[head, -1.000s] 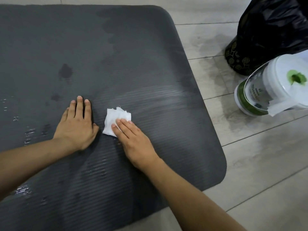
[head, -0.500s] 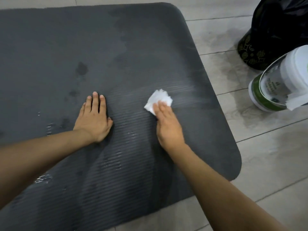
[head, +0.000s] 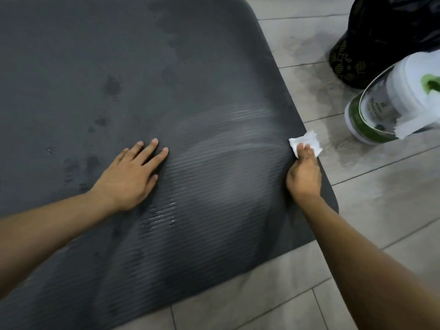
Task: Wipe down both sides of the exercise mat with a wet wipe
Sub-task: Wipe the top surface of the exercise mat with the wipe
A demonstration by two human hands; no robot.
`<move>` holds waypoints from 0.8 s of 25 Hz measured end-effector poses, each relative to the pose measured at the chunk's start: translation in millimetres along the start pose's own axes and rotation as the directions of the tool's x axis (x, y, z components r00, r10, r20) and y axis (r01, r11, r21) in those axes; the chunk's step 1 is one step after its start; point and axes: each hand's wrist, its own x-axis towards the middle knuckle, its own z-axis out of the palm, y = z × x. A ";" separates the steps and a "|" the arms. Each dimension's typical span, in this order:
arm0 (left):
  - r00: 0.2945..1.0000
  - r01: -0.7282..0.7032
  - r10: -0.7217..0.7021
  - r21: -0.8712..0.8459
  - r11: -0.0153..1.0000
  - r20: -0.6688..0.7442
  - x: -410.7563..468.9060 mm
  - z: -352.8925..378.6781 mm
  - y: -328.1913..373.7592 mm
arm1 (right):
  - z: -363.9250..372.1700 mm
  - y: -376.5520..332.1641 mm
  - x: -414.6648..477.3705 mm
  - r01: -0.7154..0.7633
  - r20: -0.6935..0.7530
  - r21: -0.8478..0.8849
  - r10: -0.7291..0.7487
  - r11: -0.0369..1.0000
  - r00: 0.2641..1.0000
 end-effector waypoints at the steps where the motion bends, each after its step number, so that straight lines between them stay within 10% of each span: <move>1: 1.000 0.017 -0.017 -0.001 1.000 0.021 2.6 -0.7 -0.4 | 11.0 -8.9 -8.0 0.026 -0.033 0.045 -0.024 0.999 0.999; 4: 0.997 0.067 -0.068 0.040 0.997 0.031 6.9 -1.1 7.3 | 48.0 -60.3 -75.6 0.336 -0.033 0.136 -0.335 0.932 0.942; 8: 0.988 0.134 -0.134 -0.004 0.991 0.078 9.6 -7.0 13.8 | 72.9 -110.9 -153.9 0.857 0.232 0.145 -0.859 0.495 0.457; 9: 0.987 0.138 -0.138 0.004 0.990 0.081 10.1 -8.9 15.1 | 71.5 -101.1 -132.7 0.852 0.219 0.143 -0.856 0.503 0.468; 13: 0.990 0.136 -0.140 0.089 0.987 0.031 4.0 -3.2 25.2 | 32.9 -5.5 -5.9 0.294 -0.022 -0.012 -0.294 0.956 0.955; 16: 0.989 0.132 -0.137 0.074 0.988 0.063 5.5 -4.5 23.7 | 8.1 21.6 30.3 0.051 -0.070 -0.033 -0.053 0.998 0.996; 20: 0.987 0.122 -0.126 0.053 0.991 0.095 4.6 -4.4 14.8 | 49.7 -51.5 -59.7 0.425 -0.018 0.015 -0.425 0.905 0.905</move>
